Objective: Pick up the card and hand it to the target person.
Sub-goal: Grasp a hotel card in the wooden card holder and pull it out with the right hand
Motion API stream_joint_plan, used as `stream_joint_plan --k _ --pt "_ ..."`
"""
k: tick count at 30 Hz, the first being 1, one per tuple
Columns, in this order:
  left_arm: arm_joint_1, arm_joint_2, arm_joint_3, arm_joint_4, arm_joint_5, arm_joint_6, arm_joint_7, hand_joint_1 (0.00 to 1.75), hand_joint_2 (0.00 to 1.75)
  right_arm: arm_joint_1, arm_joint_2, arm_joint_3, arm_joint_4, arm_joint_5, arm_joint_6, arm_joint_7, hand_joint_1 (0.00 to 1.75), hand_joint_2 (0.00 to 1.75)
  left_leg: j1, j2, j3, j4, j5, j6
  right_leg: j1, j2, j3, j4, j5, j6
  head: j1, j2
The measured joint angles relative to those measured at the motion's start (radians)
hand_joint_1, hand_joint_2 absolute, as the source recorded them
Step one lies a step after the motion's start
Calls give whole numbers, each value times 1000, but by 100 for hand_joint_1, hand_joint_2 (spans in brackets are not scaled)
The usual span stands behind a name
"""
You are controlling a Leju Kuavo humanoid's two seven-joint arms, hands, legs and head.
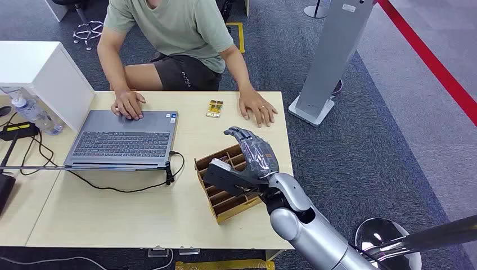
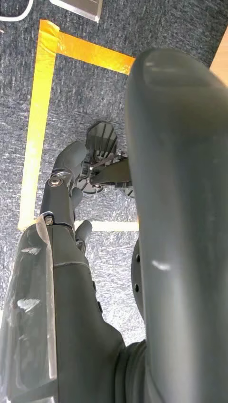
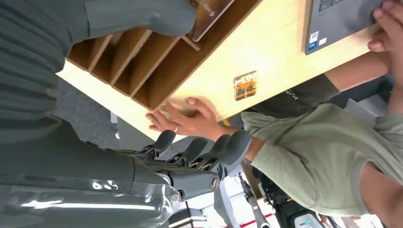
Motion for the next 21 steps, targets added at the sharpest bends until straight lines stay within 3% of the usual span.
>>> stream_joint_plan --k 7,17,21 --pt "-3 0 -1 0 -1 0 5 0 0 -51 34 21 66 86 -25 48 47 175 0 0 0 0 0 0 0 0 0 0 0 0 0 0" --pt "-4 -4 -1 0 -2 1 7 0 0 -94 76 44 162 181 -34 134 67 175 0 0 0 0 0 0 0 0 0 0 0 0 0 0" --pt "-4 -5 -1 0 -2 1 7 0 0 -92 87 48 189 205 -49 160 63 175 0 0 0 0 0 0 0 0 0 0 0 0 0 0"
